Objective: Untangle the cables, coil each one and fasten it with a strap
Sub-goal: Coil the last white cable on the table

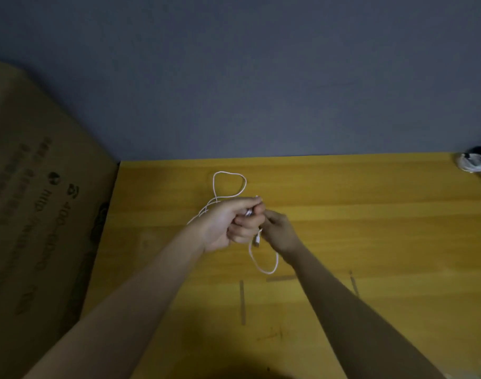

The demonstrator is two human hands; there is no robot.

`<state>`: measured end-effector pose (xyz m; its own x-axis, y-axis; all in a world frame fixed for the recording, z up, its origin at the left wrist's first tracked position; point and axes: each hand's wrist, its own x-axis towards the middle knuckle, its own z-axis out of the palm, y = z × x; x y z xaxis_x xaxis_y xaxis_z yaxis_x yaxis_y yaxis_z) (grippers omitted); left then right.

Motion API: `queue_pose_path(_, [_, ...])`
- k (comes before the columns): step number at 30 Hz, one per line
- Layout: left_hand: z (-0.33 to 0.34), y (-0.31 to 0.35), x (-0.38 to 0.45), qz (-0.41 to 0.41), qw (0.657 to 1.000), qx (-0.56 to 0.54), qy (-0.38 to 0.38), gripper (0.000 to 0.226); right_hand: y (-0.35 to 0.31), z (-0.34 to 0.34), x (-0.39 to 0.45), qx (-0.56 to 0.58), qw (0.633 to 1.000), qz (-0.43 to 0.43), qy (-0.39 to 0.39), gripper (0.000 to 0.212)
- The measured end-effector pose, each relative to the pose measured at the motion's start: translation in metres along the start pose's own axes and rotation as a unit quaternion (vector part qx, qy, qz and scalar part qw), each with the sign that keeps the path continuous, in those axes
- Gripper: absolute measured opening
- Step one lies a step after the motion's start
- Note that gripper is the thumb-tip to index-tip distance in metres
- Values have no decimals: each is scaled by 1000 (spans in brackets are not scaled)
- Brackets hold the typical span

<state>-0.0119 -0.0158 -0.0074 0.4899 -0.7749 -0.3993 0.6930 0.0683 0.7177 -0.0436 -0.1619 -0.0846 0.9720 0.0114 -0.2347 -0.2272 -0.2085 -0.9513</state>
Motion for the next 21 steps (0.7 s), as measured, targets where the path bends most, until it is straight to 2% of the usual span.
queue_pose_path(1, [-2,1,5,11,999,-30,20,22,5,3,0,28,1000,13,7,31])
queue_pose_path(3, [-6,-2,19,42,992,-91,71,24,16,7,3,8,1000,7,19,32])
queue_pose_path(5, [-10,-11,37,81,978,-130,140,30,27,11,3,-114,993,-30,-6,27])
queue_pose_path(7, [-16,-20,55,123,959,-125,222,31,39,13,0,-289,953,-83,-39,20])
queue_pose_path(9, [-25,-28,71,153,942,-99,282,32,47,9,-5,-401,904,-129,-69,34])
queue_pose_path(10, [-31,-31,79,156,937,-74,302,32,49,5,-7,-415,895,-145,-77,38])
queue_pose_path(15, [-54,-41,104,159,888,62,427,27,55,-37,-9,-343,921,-173,-64,27])
queue_pose_path(17, [-53,-38,111,179,872,160,427,26,49,-54,-2,-346,924,-164,-19,16])
queue_pose_path(19, [-50,-30,115,189,839,306,408,30,38,-66,8,-340,928,-153,21,9])
queue_pose_path(21, [-48,-19,113,164,799,436,381,32,22,-74,16,-246,959,-129,57,5])
